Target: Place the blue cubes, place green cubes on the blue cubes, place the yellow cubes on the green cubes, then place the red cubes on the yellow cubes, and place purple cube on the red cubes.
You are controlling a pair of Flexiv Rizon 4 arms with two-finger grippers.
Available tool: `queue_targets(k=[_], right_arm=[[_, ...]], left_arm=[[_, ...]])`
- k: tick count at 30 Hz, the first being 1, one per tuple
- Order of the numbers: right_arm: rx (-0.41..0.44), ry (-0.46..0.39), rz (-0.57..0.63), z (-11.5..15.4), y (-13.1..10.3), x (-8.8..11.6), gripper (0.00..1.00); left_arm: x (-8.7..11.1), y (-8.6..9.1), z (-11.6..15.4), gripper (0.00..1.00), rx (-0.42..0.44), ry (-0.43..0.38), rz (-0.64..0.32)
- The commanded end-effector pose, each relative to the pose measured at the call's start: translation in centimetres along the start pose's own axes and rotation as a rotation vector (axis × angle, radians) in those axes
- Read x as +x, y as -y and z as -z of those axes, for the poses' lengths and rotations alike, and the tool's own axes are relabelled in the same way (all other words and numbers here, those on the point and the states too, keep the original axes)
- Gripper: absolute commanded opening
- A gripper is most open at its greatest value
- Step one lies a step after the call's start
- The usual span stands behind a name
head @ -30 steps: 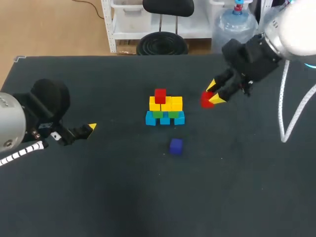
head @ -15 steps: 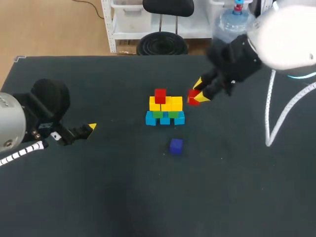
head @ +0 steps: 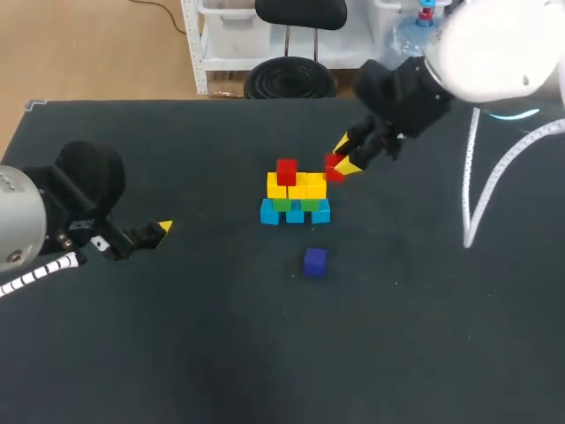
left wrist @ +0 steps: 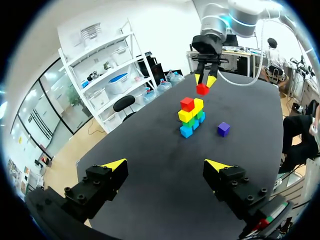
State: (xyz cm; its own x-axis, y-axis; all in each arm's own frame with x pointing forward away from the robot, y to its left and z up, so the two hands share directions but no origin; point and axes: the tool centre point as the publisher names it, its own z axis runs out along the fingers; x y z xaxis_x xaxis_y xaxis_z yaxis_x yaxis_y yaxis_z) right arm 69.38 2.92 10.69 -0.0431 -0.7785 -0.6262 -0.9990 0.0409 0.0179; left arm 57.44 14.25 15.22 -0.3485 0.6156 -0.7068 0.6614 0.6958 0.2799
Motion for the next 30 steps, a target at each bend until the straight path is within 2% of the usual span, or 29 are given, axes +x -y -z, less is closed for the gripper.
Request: queue_targets(k=[1, 30], right_arm=[[0.000, -0.009, 0.004, -0.7, 0.2, -0.7, 0.00], [0.002, -0.051, 0.008, -2.6, 0.6, -1.7, 0.00]], left_arm=[[0.0, 0.3, -0.2, 1.00, -0.013, 0.000, 0.002], [0.0, 0.3, -0.2, 1.00, -0.013, 0.000, 0.002]])
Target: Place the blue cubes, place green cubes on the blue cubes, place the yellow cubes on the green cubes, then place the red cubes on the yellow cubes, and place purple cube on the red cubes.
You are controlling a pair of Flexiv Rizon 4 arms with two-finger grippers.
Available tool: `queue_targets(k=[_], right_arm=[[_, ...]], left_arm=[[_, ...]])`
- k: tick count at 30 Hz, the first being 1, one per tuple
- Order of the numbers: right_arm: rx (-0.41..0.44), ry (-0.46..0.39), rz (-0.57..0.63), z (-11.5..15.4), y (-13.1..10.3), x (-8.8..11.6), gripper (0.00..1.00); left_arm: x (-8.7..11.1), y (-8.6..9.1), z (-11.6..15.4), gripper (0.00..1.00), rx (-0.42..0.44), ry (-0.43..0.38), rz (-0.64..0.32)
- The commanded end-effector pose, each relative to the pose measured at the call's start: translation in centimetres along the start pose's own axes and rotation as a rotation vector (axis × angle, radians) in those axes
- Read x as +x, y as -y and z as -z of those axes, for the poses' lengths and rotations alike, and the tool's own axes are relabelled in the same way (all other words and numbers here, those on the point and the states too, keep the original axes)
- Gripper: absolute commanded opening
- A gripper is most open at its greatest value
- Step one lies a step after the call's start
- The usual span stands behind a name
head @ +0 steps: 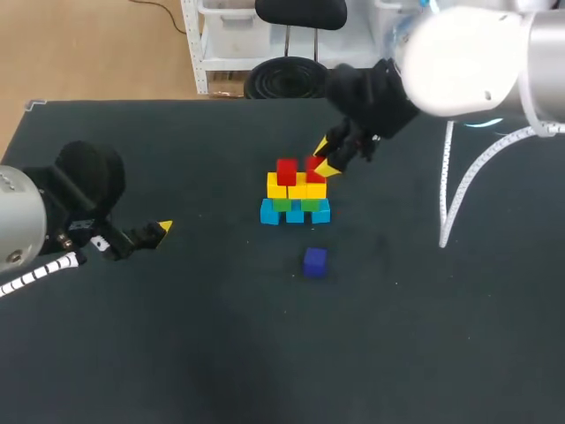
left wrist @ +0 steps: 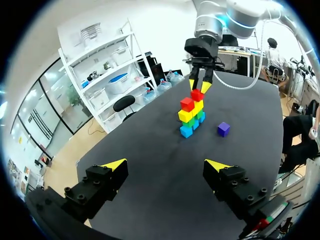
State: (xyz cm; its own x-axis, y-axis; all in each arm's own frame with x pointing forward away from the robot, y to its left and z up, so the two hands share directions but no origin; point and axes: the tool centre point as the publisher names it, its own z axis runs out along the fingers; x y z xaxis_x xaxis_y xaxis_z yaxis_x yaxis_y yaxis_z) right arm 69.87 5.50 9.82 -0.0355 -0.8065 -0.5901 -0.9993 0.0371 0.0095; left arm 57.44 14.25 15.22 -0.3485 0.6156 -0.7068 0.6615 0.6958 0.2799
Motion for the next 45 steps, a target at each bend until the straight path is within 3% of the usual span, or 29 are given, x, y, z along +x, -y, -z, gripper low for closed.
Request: queue_targets(k=[1, 45], right_arm=[[-0.003, -0.006, 0.001, -0.38, 0.20, -0.29, 0.00], [-0.004, -0.030, 0.000, -1.20, 0.55, -0.32, 0.00]], left_arm=[[-0.01, 0.26, -0.17, 1.00, -0.013, 0.000, 0.002], [-0.01, 0.26, -0.17, 1.00, -0.013, 0.000, 0.002]])
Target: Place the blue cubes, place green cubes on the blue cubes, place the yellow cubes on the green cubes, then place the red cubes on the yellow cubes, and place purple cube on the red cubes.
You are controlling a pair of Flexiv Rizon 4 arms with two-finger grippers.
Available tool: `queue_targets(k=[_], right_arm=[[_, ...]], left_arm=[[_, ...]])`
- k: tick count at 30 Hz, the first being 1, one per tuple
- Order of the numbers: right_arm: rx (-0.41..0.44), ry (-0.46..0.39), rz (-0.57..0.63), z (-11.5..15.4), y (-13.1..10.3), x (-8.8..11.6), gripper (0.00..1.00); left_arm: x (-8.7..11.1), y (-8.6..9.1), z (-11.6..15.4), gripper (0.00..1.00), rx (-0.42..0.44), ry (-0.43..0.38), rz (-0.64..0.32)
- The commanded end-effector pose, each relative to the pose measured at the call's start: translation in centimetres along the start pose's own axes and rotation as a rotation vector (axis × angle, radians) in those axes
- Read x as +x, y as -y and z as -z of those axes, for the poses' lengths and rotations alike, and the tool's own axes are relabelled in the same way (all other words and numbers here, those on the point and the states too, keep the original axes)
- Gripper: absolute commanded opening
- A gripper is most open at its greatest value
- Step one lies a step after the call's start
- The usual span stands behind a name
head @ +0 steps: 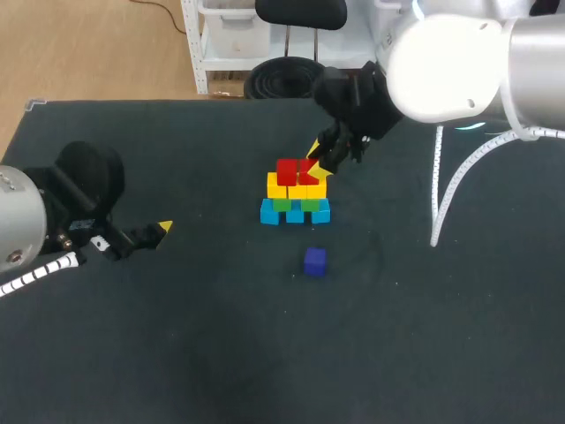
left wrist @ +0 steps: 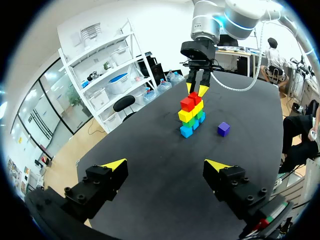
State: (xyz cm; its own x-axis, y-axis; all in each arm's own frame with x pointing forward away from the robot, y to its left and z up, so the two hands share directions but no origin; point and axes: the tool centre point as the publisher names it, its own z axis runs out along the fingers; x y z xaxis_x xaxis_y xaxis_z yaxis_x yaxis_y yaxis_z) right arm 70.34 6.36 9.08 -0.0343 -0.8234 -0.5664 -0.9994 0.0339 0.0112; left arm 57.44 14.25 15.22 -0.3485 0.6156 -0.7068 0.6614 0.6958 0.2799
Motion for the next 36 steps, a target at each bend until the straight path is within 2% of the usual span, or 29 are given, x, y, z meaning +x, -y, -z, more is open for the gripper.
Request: queue_targets(k=[1, 20, 22, 24, 27, 36], right_arm=[[-0.001, -0.001, -0.002, -0.10, 0.10, -0.04, 0.00], [-0.002, -0.003, -0.001, -0.34, 0.08, -0.28, 0.00], [-0.002, -0.005, -0.001, -0.36, 0.07, -0.31, 0.09], [-0.002, -0.005, -0.001, -0.39, 0.05, -0.33, 0.27], [-0.003, -0.007, -0.001, -0.42, 0.03, -0.35, 0.38], [0.000, -0.012, -0.004, -0.44, 0.04, -0.36, 0.46]], left_arm=[[-0.01, 0.26, -0.17, 1.00, -0.013, 0.000, 0.002], [-0.01, 0.26, -0.17, 1.00, -0.013, 0.000, 0.002], [-0.01, 0.26, -0.17, 1.00, -0.013, 0.000, 0.002], [-0.01, 0.26, -0.17, 1.00, -0.013, 0.000, 0.002], [-0.01, 0.26, -0.17, 1.00, -0.013, 0.000, 0.002], [-0.01, 0.26, -0.17, 1.00, -0.013, 0.000, 0.002]])
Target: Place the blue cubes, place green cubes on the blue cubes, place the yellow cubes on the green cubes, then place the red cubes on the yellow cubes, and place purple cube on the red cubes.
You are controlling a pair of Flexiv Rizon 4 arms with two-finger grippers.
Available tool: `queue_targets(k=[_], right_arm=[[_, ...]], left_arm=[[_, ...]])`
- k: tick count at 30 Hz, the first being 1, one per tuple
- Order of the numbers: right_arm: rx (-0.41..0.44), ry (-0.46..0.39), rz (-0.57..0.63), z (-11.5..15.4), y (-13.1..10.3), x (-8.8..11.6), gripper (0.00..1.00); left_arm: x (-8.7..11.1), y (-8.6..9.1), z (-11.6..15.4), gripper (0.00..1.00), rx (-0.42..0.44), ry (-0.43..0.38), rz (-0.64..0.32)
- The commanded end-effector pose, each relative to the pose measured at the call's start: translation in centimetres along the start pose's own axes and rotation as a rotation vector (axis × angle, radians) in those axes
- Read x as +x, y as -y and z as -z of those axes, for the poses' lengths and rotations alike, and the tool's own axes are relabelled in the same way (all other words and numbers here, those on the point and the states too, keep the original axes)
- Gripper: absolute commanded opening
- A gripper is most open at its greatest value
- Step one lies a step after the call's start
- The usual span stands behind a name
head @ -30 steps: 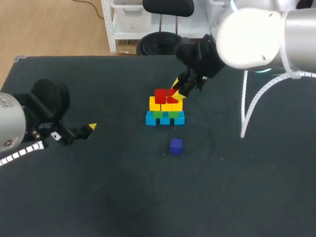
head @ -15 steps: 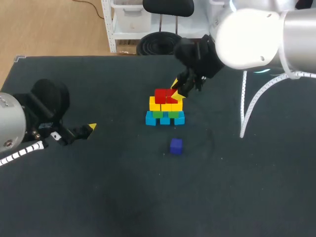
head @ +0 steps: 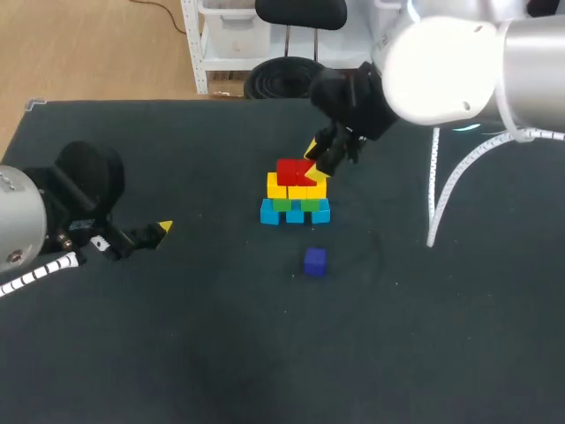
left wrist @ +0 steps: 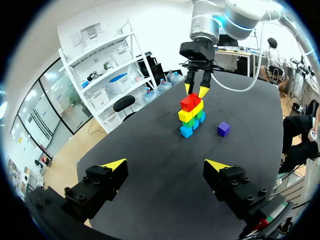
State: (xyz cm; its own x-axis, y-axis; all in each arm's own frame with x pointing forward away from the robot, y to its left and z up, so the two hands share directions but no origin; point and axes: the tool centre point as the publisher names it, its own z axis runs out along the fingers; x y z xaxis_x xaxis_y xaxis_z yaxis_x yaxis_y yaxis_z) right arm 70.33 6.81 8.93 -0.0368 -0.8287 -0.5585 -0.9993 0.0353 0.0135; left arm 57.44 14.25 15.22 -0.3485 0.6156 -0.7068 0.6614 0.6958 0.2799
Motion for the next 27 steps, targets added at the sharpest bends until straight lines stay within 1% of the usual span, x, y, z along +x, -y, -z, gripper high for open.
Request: queue_targets(k=[1, 4, 5, 6, 8, 9, 10, 11, 12, 13, 14, 18, 21, 27], right_arm=[[0.002, -0.003, -0.002, -0.1, 0.1, -0.1, 0.47], [0.004, -0.004, -0.004, 0.0, 0.1, 0.0, 0.50], [0.005, -0.005, -0.005, 0.1, 0.1, 0.1, 0.62], [0.013, -0.008, -0.003, 0.2, 0.2, 0.1, 0.71], [0.021, -0.008, -0.003, 0.5, 0.3, 0.3, 0.69], [0.032, -0.009, -0.002, 0.8, 0.3, 0.5, 0.70], [0.047, -0.014, 0.005, 1.1, 0.3, 0.6, 0.77], [0.056, -0.014, 0.006, 1.4, 0.3, 0.8, 0.80], [0.064, -0.013, 0.004, 1.8, 0.4, 1.0, 0.85], [0.078, -0.013, 0.006, 2.2, 0.4, 1.1, 0.95], [0.088, -0.014, 0.007, 2.6, 0.4, 1.3, 1.00], [0.118, -0.005, -0.009, 4.1, 0.1, 2.0, 1.00], [0.139, 0.009, -0.035, 5.3, -0.7, 2.4, 1.00], [0.160, 0.035, -0.086, 6.8, -3.9, 2.9, 1.00]], left_arm=[[0.0, 0.3, -0.2, 1.00, -0.013, 0.000, 0.002], [0.0, 0.3, -0.2, 1.00, -0.013, 0.000, 0.002], [0.0, 0.3, -0.2, 1.00, -0.013, 0.000, 0.002], [0.0, 0.3, -0.2, 1.00, -0.013, 0.000, 0.002], [0.0, 0.3, -0.2, 1.00, -0.013, 0.000, 0.002], [0.0, 0.3, -0.2, 1.00, -0.013, 0.000, 0.002], [0.0, 0.3, -0.2, 1.00, -0.013, 0.000, 0.002], [0.0, 0.3, -0.2, 1.00, -0.013, 0.000, 0.002], [0.0, 0.3, -0.2, 1.00, -0.013, 0.000, 0.002], [0.0, 0.3, -0.2, 1.00, -0.013, 0.000, 0.002], [0.0, 0.3, -0.2, 1.00, -0.013, 0.000, 0.002], [0.0, 0.3, -0.2, 1.00, -0.013, 0.000, 0.002], [0.0, 0.3, -0.2, 1.00, -0.013, 0.000, 0.002], [0.0, 0.3, -0.2, 1.00, -0.013, 0.000, 0.002]])
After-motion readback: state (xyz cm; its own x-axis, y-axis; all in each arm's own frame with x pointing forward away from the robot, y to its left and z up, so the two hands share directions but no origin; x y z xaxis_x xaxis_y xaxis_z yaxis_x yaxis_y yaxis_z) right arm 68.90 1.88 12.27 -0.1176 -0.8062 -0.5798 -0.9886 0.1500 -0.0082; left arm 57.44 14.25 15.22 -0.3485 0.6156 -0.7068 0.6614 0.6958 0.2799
